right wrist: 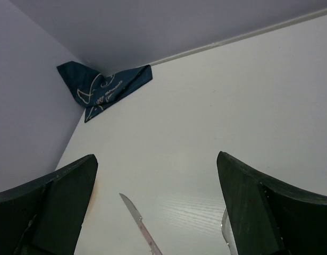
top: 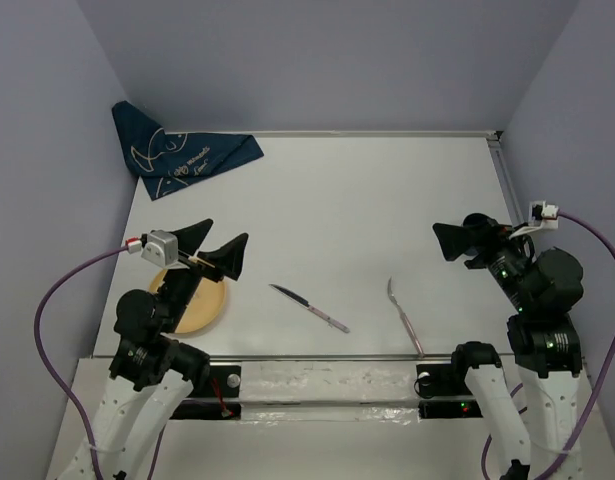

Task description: Set the dinner table for one person

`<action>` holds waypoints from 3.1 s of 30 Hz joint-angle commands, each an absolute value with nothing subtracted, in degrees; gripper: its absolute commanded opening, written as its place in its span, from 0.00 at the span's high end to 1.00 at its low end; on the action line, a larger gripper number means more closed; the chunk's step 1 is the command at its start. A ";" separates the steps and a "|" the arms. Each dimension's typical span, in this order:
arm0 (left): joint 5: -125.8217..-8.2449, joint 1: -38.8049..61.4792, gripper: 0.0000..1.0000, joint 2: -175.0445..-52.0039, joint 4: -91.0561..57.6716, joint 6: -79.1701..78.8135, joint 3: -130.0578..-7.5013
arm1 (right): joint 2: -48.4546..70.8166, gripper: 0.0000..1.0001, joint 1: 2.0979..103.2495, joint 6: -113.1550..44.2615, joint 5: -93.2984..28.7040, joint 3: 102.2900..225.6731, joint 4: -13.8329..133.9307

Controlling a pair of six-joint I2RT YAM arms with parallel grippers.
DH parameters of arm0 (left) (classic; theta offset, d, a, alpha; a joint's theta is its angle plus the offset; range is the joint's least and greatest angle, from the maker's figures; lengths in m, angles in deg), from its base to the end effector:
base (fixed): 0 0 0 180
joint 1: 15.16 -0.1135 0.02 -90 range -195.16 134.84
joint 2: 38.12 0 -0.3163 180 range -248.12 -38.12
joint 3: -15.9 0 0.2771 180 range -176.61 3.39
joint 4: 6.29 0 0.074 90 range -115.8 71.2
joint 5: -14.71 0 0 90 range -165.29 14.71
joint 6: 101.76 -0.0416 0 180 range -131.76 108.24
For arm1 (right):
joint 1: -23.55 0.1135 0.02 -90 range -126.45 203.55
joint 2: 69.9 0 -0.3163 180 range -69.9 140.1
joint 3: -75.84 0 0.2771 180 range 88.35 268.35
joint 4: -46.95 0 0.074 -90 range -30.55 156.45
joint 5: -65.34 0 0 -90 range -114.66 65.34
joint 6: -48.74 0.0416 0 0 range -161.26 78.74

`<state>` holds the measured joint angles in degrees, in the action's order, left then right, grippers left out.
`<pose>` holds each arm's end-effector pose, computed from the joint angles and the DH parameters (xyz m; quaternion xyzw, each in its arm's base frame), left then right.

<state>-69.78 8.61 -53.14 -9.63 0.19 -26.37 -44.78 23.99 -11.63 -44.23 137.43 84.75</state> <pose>0.0591 -0.0304 0.3691 0.0962 0.5376 -0.2817 0.7889 0.0695 0.0145 0.4099 0.0627 0.7120 0.2961 0.6336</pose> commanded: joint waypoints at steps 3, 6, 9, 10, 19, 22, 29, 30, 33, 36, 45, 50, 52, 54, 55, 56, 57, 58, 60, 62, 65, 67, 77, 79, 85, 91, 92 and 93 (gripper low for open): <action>-77.72 8.22 0.01 -57.44 -8.51 2.82 -29.57 | -43.80 0.00 23.81 -11.29 -46.36 137.05 79.41; -76.72 7.87 0.01 -59.47 -8.34 3.28 -30.79 | -42.66 0.00 23.81 -11.03 -46.63 135.11 76.07; -79.59 7.69 0.01 -63.15 -8.77 7.74 -33.08 | -39.41 0.00 23.81 -12.61 -48.73 134.67 72.74; -79.78 7.52 0.01 -66.21 -9.99 8.97 -34.13 | -38.27 0.00 23.81 -12.70 -50.04 134.49 70.81; -88.56 6.11 0.01 -89.07 -14.93 9.69 -51.97 | -24.91 0.00 23.81 -9.98 -58.93 134.84 61.40; -90.94 3.49 0.01 -99.61 -17.64 10.21 -59.52 | -24.99 0.43 26.87 -8.57 -57.97 132.39 55.34; -95.41 -5.66 0.66 -119.75 -18.45 13.38 -67.97 | -19.46 0.67 38.03 -13.75 -49.36 134.57 58.65; -97.94 -6.37 0.66 -124.21 -18.44 13.20 -69.89 | -18.32 0.61 41.01 -15.06 -47.27 135.36 59.10; -99.72 -9.09 0.58 -133.37 -18.71 13.90 -73.06 | -16.73 0.54 46.30 -16.30 -44.26 136.33 59.28; -98.95 -11.28 0.52 -141.46 -19.06 15.48 -78.15 | -14.62 0.51 49.72 -17.35 -42.76 136.60 59.28; -95.16 -14.72 0.39 -158.43 -22.84 19.18 -91.96 | -8.20 0.49 53.69 -19.55 -43.73 136.51 58.49; -92.26 -17.27 0.36 -164.23 -22.05 20.24 -96.63 | -6.53 0.49 55.45 -19.90 -44.60 136.34 57.79; -91.12 -17.27 0.31 -165.99 -21.17 19.88 -98.12 | -5.48 0.49 55.45 -19.90 -45.31 136.16 57.00; -90.07 -17.27 0.31 -167.22 -20.91 19.53 -100.22 | -3.99 0.49 56.15 -20.17 -46.27 136.25 56.47; -89.45 -17.45 0.32 -168.01 -21.69 19.71 -101.36 | -3.46 0.49 56.15 -20.25 -46.28 136.33 56.29; -88.92 -17.71 0.34 -169.24 -22.48 19.71 -102.25 | -3.02 0.49 56.15 -20.43 -46.36 136.60 56.29; -88.66 -17.71 0.35 -169.77 -22.75 19.71 -103.04 | -2.49 0.49 56.68 -20.43 -46.37 136.77 56.38; -88.48 -17.71 0.37 -170.04 -22.93 19.79 -104.18 | -1.88 0.49 56.68 -20.52 -46.28 136.86 56.29; -88.30 -17.62 0.43 -170.83 -23.28 20.14 -104.98 | -1.70 0.49 56.68 -20.52 -46.28 136.95 56.29; -87.51 -17.71 0.56 -171.62 -23.89 20.76 -105.94 | -1.78 0.49 56.68 -20.43 -46.10 136.95 56.11; -86.11 -17.71 0.74 -172.85 -24.68 21.55 -107.17 | -2.22 0.49 56.68 -20.34 -45.84 136.69 56.20; -85.32 -17.71 0.84 -173.03 -24.68 21.82 -107.18 | -2.57 0.49 56.68 -20.34 -45.66 136.60 56.29; -77.32 -11.13 1.00 -162.42 -12.69 27.08 -92.52 | -2.84 0.47 56.68 -21.83 -42.16 137.39 57.77; -75.57 -7.97 1.00 -156.96 -8.62 29.89 -85.77 | -3.10 0.45 56.68 -22.71 -38.03 137.57 58.57; -75.56 -0.58 1.00 -143.60 0.88 38.68 -72.58 | -2.05 0.30 56.68 -25.08 -30.55 138.09 61.38; -75.73 6.01 1.00 -133.75 5.90 43.00 -65.79 | 0.41 0.20 54.49 -25.00 -26.24 139.15 63.41; -75.65 7.06 1.00 -131.92 6.34 43.35 -65.43 | 0.76 0.18 53.35 -24.91 -26.33 139.15 63.50; -75.56 7.42 1.00 -131.03 6.69 43.70 -64.99 | 1.11 0.17 52.82 -24.74 -26.33 139.15 63.50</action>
